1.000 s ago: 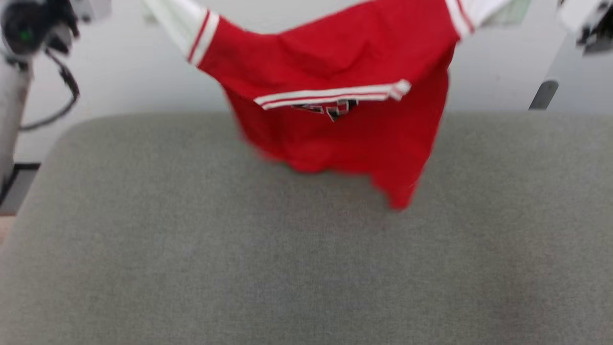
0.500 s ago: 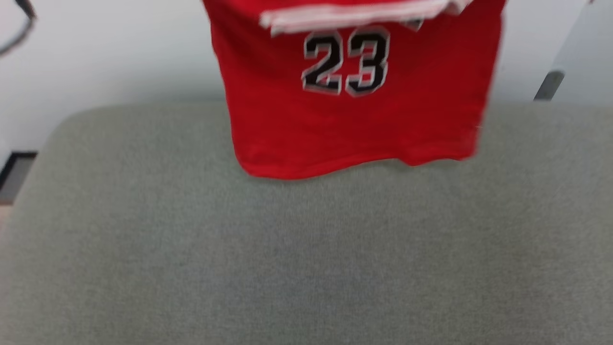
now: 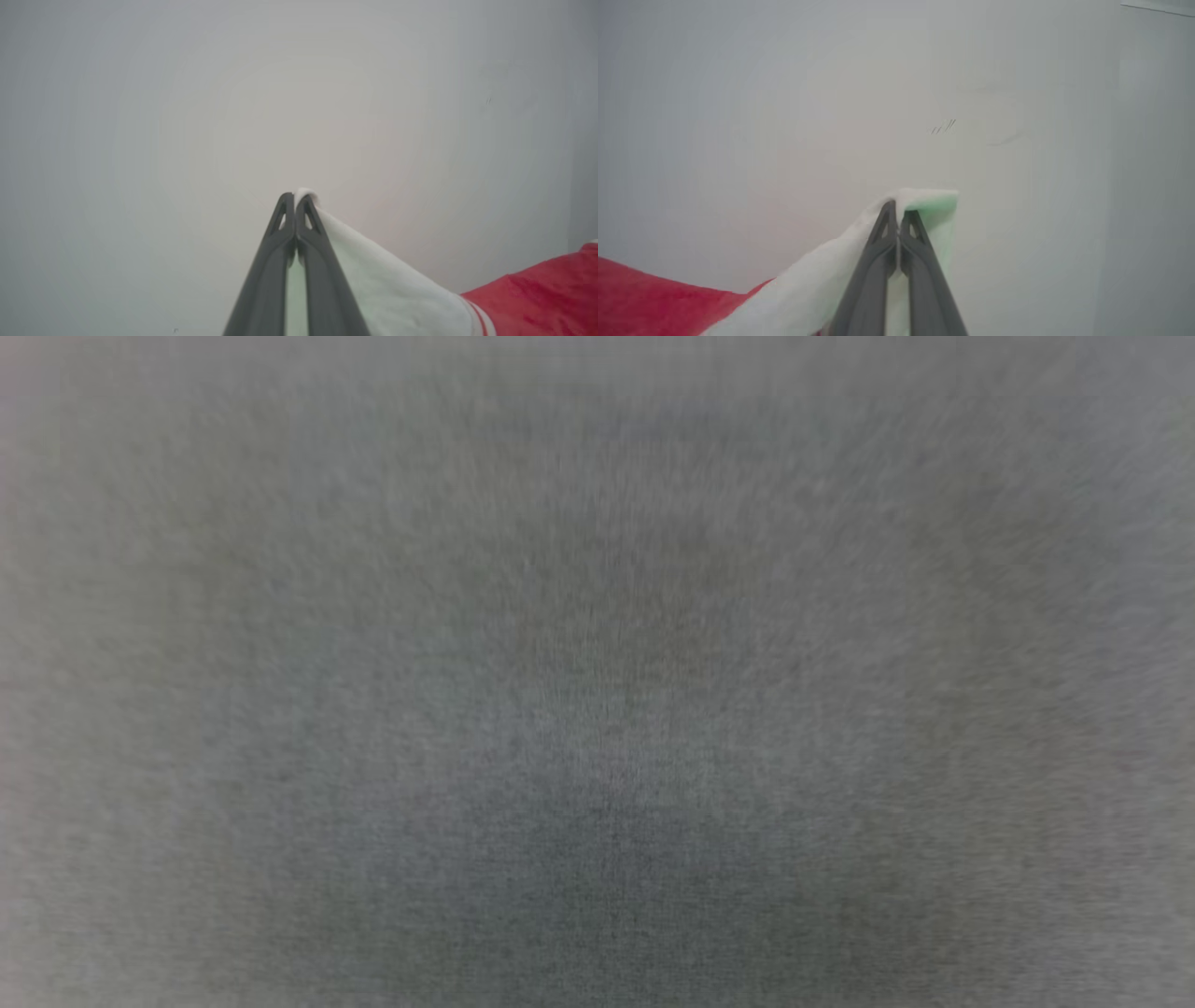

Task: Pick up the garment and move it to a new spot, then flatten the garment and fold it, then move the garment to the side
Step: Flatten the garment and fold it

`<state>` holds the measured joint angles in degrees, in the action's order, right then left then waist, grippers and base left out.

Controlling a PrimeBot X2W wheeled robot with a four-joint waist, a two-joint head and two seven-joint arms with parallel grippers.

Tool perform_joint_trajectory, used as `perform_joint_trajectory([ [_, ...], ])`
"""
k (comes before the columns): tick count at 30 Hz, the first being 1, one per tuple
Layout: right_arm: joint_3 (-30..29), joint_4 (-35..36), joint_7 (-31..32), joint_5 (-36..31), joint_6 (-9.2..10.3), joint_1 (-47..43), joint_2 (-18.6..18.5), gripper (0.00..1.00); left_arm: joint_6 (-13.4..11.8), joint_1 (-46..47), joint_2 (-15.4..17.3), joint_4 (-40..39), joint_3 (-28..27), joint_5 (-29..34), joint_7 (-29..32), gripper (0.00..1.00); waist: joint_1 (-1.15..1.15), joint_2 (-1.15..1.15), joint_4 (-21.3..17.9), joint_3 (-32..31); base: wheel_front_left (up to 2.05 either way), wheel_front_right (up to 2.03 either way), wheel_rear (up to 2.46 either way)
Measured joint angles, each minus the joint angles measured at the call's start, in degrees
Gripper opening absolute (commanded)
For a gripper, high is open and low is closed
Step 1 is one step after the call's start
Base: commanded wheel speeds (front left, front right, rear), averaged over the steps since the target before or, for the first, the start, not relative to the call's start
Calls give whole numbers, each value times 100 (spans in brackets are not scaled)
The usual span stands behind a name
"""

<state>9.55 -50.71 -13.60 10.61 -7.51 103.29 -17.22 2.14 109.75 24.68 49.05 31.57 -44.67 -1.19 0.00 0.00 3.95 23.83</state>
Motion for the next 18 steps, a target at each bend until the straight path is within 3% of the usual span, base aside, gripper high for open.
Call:
perform_joint_trajectory([
  [4,134,-18,-132,-349,0,192,-108,0,289,202,-69,130,-149,-112,-677,0,0,0,55,653,0,0,0],
  [8,322,79,-137,-243,0,-210,-166,0,431,-299,-181,474,-76,-207,-1018,0,0,0,138,1237,0,0,0],
  [13,686,178,-135,250,-1,-873,-327,0,500,-1054,-411,849,83,-441,-943,0,0,0,301,1697,0,0,0],
  [18,1252,171,91,1079,-1,-1343,-641,0,521,-1452,-401,724,436,-669,-196,0,0,0,458,1684,0,0,0],
])
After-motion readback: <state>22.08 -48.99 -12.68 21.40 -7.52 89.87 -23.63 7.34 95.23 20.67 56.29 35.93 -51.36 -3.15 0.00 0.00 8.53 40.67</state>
